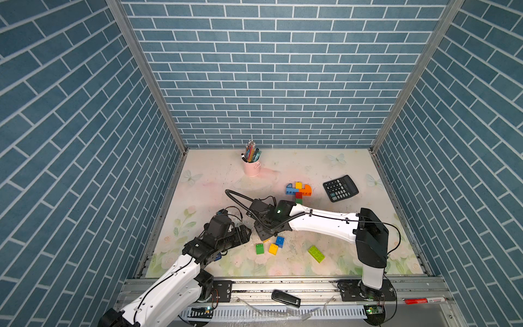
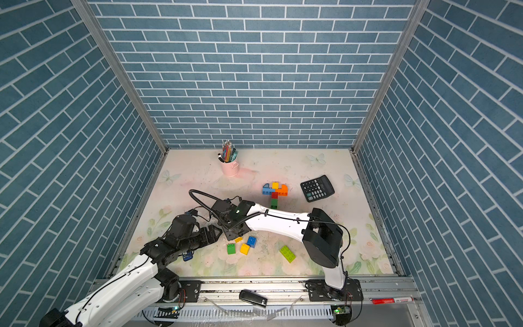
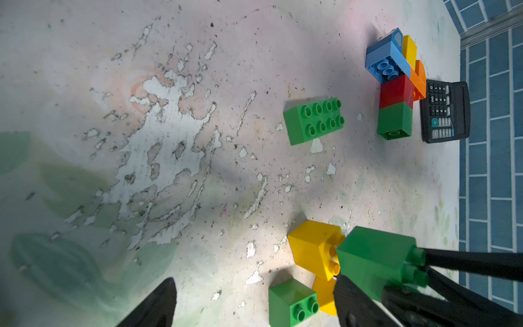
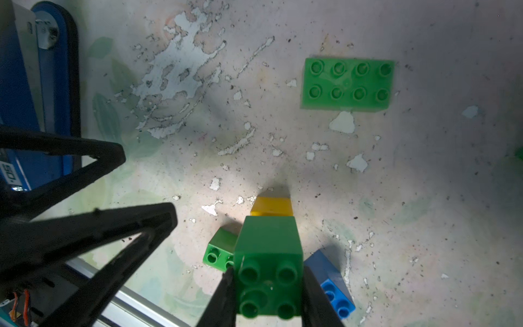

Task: Assemble a fork with lego
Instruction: Assemble the lego brick with the lego brick.

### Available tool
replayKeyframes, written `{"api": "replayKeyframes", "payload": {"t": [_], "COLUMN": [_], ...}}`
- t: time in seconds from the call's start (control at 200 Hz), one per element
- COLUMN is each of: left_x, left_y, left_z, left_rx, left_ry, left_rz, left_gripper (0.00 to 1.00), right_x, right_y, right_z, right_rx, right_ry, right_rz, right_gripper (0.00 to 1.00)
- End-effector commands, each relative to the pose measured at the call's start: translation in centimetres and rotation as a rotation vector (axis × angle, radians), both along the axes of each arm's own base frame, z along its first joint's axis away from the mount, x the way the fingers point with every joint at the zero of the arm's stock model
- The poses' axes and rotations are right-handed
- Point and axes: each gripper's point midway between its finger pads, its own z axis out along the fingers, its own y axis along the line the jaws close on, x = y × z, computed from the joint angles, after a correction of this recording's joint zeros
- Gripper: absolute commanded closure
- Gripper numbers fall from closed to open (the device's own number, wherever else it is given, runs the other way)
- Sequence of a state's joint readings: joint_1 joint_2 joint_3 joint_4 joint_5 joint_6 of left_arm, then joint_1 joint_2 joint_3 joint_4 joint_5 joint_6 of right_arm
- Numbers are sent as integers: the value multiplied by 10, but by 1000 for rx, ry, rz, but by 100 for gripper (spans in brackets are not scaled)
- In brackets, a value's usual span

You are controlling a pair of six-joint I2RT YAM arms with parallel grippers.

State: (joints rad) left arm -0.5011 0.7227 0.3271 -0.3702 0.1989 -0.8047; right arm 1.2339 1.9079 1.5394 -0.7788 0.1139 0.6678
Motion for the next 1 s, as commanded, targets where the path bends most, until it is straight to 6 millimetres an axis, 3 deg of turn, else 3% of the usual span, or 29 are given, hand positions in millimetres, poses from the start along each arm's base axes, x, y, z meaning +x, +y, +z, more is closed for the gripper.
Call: {"api": "replayKeyframes", "payload": {"t": [0.0, 0.235, 0.82, 0.995], "left_x": [-3, -1, -1, 1], "left_y": [2, 1, 3, 4], "left_z": [-5, -5, -2, 2], "left_rx": [5, 3, 8, 6], "left_ry": [8, 0, -21, -35], "left_rz": [8, 1, -2, 5], "left_gripper": [12, 12, 11, 11], "right_x": [1, -5, -19, -30], "right_y": [-7, -5, -29, -35], "right_z": [-6, -15, -45, -64], "right_rx": [-43, -52, -182, -246], "right_ry": [-19, 3, 93, 174], "right_rz": [-62, -66, -117, -111], "right_gripper": [89, 89, 92, 99]}}
